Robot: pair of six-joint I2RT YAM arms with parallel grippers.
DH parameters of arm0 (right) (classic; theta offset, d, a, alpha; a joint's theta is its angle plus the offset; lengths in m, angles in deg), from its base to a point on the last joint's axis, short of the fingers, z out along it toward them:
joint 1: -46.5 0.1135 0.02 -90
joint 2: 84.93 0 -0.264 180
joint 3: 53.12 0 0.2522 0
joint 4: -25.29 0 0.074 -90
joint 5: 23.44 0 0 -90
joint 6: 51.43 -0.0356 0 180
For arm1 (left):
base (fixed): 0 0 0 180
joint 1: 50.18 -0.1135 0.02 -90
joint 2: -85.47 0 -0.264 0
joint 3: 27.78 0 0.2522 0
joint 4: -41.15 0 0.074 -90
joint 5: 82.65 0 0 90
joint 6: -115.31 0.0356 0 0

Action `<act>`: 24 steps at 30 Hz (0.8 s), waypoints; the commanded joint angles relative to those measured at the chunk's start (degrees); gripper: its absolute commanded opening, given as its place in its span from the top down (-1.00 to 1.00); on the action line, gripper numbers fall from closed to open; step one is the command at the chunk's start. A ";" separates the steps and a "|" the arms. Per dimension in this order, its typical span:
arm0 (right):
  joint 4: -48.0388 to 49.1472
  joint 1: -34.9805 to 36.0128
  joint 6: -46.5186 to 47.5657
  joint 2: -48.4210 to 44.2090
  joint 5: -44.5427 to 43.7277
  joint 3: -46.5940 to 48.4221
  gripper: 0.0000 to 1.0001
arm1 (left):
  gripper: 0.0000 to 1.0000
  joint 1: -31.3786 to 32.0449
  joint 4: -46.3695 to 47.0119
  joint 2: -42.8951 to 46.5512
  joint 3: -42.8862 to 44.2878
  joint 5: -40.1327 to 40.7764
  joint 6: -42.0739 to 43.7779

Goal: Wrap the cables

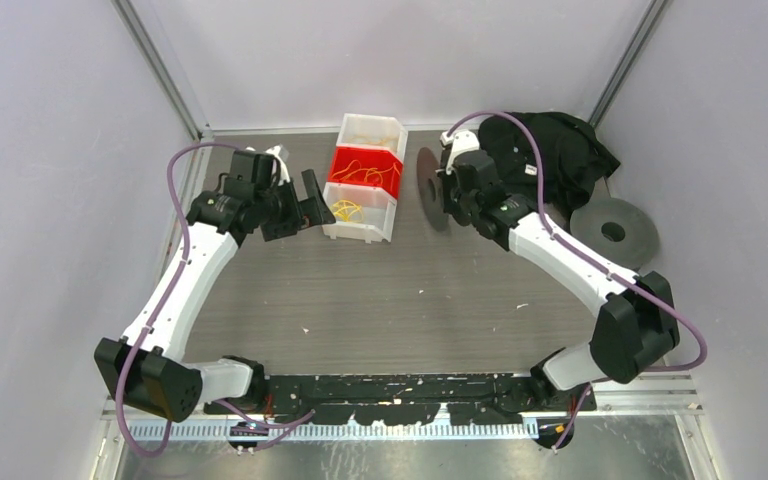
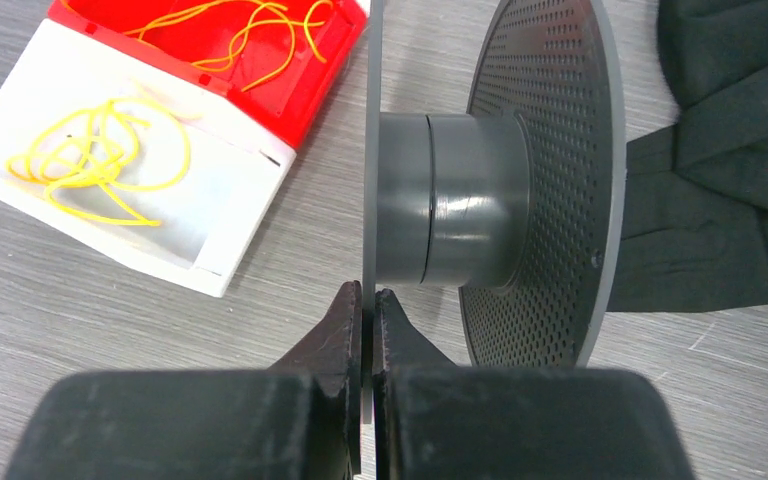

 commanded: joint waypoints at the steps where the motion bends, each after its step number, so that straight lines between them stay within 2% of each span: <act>1: 6.23 0.16 -0.98 1.47 0.80 1.60 0.99 | -0.99 -0.08 2.08 0.91 -0.18 -1.08 -0.05; 8: 6.17 0.10 0.88 1.67 -1.64 -0.15 0.99 | -0.99 -0.08 2.20 0.51 -0.40 -1.24 0.15; 9: 5.77 0.16 0.91 1.80 -1.83 -0.02 0.93 | -0.99 -0.08 2.23 0.47 -0.49 -1.39 0.15; 10: 5.15 0.13 0.88 1.89 -1.78 0.21 0.78 | -0.99 -0.08 2.31 0.39 -0.60 -1.47 0.11; 12: 4.16 0.10 0.60 1.73 -1.56 0.41 0.27 | -0.99 -0.08 2.40 0.29 -0.65 -1.54 0.00; 13: 3.72 0.10 0.51 1.64 -1.47 0.44 0.09 | -0.99 -0.08 2.41 0.21 -0.71 -1.60 0.02; 15: 3.28 0.10 0.39 1.38 -1.45 0.62 -0.10 | -1.00 -0.08 2.56 0.20 -0.80 -1.67 -0.03; 17: 2.95 0.15 0.09 1.04 -1.47 0.64 -0.18 | -1.00 -0.08 2.58 0.20 -0.83 -1.79 -0.07; 24: 1.81 0.14 -0.84 -1.15 -1.31 1.28 -0.27 | -0.99 -0.08 2.72 0.20 -0.97 -2.20 -0.10</act>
